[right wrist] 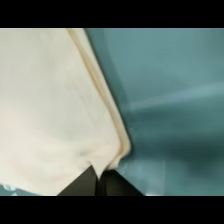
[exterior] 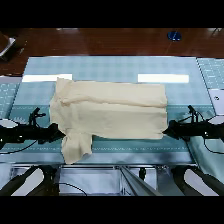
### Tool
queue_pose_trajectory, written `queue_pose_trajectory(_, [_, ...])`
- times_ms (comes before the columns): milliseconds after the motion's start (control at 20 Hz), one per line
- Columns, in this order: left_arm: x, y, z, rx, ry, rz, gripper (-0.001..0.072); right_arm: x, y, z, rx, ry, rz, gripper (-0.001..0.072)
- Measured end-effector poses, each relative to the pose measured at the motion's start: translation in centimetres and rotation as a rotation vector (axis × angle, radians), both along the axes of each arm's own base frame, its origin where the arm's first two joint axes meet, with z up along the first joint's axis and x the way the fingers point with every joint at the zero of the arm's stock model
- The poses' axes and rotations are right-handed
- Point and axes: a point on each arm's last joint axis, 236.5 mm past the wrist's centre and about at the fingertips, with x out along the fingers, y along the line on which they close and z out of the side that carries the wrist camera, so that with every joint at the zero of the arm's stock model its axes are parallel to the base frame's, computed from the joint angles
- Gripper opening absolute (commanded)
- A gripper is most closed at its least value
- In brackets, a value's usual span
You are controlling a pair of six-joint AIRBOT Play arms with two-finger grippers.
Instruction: Fold the shirts.
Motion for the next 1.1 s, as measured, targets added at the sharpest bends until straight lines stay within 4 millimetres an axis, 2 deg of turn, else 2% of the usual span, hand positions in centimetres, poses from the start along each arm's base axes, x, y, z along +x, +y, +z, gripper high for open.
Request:
queue_pose_trajectory(100, [1.5,1.2,0.7,0.042,-0.041,-0.017,0.0028,1.6,0.2,1.3,0.023,-0.054,0.025,0.002])
queue_pose_trajectory(250, [5.2,1.6,4.4,0.025,-0.137,-0.018,0.0028,4.3,-0.3,3.8,0.021,-0.135,0.061,0.002])
queue_pose_trajectory(400, [10.2,2.0,8.2,0.02,-0.268,0.007,0.0027,7.2,-1.1,5.9,0.012,-0.195,0.07,0.002])
queue_pose_trajectory(550, [14.9,1.6,10.3,0.019,-0.347,-0.012,0.0027,10.6,-1.7,7.5,0.034,-0.244,0.058,0.0019])
queue_pose_trajectory(700, [19.8,1.0,11.1,0.01,-0.377,-0.025,0.0027,14.2,-2.2,8.5,0.066,-0.282,0.032,0.0019])
queue_pose_trajectory(900, [26.3,0.5,11.4,-0.006,-0.398,-0.019,0.0027,18.7,-2.4,8.4,0.093,-0.309,0.033,0.0019])
queue_pose_trajectory(1100, [31.2,0.1,10.7,-0.029,-0.392,-0.017,0.0027,22.7,-2.8,7.5,0.102,-0.321,0.011,0.002])
